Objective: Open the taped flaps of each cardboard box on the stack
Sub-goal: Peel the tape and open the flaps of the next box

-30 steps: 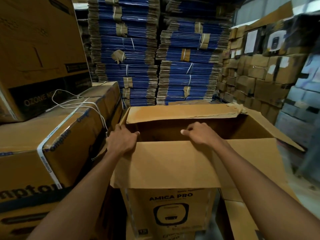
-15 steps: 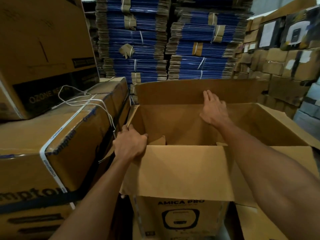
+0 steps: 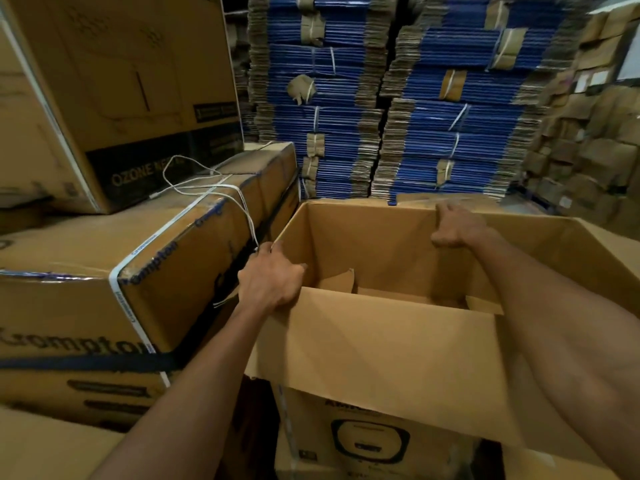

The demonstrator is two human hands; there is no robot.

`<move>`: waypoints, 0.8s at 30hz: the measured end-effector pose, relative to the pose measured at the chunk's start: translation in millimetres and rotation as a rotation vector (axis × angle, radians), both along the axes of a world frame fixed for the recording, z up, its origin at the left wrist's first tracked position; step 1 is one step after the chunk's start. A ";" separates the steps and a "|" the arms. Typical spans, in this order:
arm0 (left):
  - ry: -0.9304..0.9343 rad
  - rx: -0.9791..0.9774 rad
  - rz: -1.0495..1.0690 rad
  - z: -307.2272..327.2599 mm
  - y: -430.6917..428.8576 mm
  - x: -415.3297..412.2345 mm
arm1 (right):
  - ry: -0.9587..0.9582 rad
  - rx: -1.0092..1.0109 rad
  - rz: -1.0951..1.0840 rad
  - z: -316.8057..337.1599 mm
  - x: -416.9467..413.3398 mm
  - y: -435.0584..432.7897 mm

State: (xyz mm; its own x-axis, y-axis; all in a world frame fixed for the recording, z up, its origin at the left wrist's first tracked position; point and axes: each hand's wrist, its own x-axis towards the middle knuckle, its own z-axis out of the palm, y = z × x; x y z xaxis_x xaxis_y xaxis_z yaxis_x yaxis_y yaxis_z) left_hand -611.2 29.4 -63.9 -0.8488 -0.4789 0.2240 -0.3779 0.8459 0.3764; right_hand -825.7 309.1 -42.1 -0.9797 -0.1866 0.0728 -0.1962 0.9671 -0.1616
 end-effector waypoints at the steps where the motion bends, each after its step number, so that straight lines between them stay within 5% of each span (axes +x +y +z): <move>1: -0.001 -0.003 0.003 1.0 1.0 0.0 | 0.053 0.013 0.011 -0.3 9.5 -0.8; 7: 0.085 -0.021 0.029 -2.8 2.3 2.0 | 0.074 -0.326 0.088 9.8 107.6 -12.7; 12: 0.477 0.041 -0.036 -32.3 -2.4 15.3 | 0.486 -0.439 0.104 -23.3 215.3 9.5; 16: 0.609 0.097 -0.211 -71.2 -4.6 31.4 | 0.701 -0.389 0.037 -82.9 245.5 40.9; 20: 0.657 0.423 -0.230 -106.7 -2.3 57.7 | 0.653 -0.354 -0.196 -124.6 260.8 79.3; 24: 0.740 0.679 -0.074 -146.3 -1.0 83.2 | 0.688 -0.847 -0.488 -160.9 275.0 122.7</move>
